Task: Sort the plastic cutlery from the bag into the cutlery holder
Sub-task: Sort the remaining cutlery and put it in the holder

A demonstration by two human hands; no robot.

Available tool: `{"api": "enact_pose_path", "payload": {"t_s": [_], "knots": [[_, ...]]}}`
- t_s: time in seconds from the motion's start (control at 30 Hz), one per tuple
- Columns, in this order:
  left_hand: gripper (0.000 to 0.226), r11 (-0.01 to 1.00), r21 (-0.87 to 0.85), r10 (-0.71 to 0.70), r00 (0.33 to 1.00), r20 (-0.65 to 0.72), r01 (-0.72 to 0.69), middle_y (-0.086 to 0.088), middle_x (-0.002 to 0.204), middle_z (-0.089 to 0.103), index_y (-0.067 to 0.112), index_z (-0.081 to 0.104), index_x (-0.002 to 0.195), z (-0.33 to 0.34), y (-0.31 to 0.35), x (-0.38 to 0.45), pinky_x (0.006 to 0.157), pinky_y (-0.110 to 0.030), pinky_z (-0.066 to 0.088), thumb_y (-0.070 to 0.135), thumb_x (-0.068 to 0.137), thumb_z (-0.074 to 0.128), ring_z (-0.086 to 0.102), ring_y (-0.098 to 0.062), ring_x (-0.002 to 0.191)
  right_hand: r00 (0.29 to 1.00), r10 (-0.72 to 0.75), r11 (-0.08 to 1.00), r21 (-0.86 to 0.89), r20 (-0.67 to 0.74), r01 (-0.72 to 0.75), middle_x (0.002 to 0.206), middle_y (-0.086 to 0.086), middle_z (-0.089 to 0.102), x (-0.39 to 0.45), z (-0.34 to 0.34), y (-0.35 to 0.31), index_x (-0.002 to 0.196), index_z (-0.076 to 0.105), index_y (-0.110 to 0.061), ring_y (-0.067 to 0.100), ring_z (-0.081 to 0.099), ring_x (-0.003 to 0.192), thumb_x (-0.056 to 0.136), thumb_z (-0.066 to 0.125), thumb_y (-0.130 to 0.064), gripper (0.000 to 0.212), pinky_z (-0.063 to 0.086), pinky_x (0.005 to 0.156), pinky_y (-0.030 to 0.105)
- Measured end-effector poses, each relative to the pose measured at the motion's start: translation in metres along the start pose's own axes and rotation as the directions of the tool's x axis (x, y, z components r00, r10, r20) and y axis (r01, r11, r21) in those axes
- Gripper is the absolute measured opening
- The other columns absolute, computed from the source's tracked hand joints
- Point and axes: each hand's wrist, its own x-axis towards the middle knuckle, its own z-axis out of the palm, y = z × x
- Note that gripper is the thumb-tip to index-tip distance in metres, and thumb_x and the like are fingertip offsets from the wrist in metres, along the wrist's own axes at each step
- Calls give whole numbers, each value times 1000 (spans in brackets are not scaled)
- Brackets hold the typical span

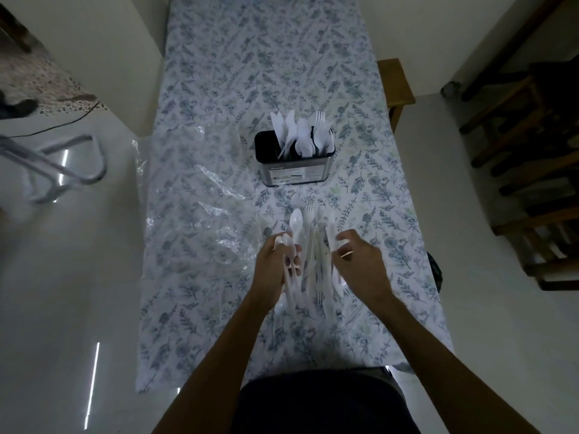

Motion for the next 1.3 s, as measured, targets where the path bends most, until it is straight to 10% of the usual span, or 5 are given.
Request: {"api": "enact_pose_path", "payload": {"t_s": [0.3, 0.47, 0.67, 0.93, 1.3], "knots": [[56, 970, -214, -120, 993, -13, 115, -17, 95, 66, 7, 70, 108, -15, -12, -3, 81, -38, 53, 59, 100, 52, 66, -27, 87, 955, -263, 961, -55, 138, 273, 83, 4, 63, -39, 59, -37, 104, 74, -16, 14, 62, 68, 94, 68, -24, 14, 55, 65, 28], [57, 1000, 1, -14, 990, -140, 14, -18, 89, 65, -3, 60, 108, -29, -23, -10, 59, -33, 57, 52, 105, 47, 68, -23, 71, 879, -357, 925, -10, 315, 379, 83, -5, 63, -46, 66, -46, 94, 76, -16, 4, 55, 69, 96, 64, -27, 16, 43, 64, 12], [14, 996, 83, 53, 931, -362, -25, -7, 79, 53, 15, 57, 104, -46, -17, -9, 49, -29, 45, 29, 103, 52, 50, -18, 63, 995, 10, 989, -146, 98, 5, 80, -2, 68, 13, 65, -23, 90, 63, -17, 12, 65, 70, 93, 69, -31, 15, 48, 59, 21], [20, 1000, 11, 23, 962, -273, -20, -3, 86, 48, 14, 57, 105, -53, -1, -12, 49, -26, 41, 33, 101, 63, 46, -12, 60, 984, 90, 904, -428, 153, -16, 94, 15, 68, 31, 92, -26, 101, 64, -4, 33, 68, 87, 95, 60, -33, 30, 45, 63, 30], [21, 990, -143, -48, 975, -215, 17, -14, 91, 64, 9, 60, 112, -36, 0, -8, 54, -30, 50, 24, 108, 46, 58, -19, 64, 984, -176, 981, 81, -28, 178, 81, 2, 65, 3, 67, -47, 89, 56, -13, 17, 66, 73, 93, 65, -14, 10, 58, 66, 33]]}}
